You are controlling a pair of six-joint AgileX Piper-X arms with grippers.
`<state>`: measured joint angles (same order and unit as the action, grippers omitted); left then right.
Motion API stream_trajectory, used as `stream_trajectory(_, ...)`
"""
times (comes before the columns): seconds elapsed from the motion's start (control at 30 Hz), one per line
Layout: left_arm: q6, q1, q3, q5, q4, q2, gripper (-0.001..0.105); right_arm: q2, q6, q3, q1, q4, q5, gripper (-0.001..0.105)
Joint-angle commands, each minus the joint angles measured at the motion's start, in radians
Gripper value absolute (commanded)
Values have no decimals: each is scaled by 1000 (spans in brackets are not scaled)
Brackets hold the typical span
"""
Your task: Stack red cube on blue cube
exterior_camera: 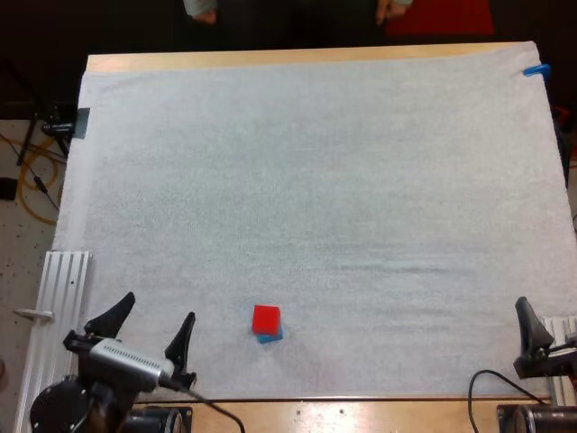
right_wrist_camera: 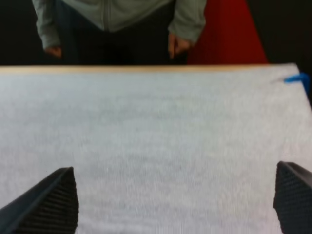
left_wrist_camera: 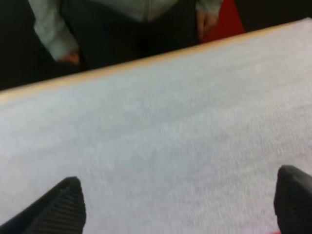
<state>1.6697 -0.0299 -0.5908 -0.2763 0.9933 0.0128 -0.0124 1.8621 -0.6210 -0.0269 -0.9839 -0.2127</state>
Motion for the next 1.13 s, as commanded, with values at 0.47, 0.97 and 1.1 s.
stream_trajectory(0.47, 37, -1, 92, -6, -9, 134, 76, -39, -3, 115, 0, -7, -9, 79)
stream_trajectory(0.97, 32, -1, 95, -6, -12, 134, 76, -39, -3, 115, 0, -7, -9, 79)
stream_trajectory(1.1, 32, -1, 95, -6, -12, 134, 76, -39, -3, 115, 0, -7, -9, 79)
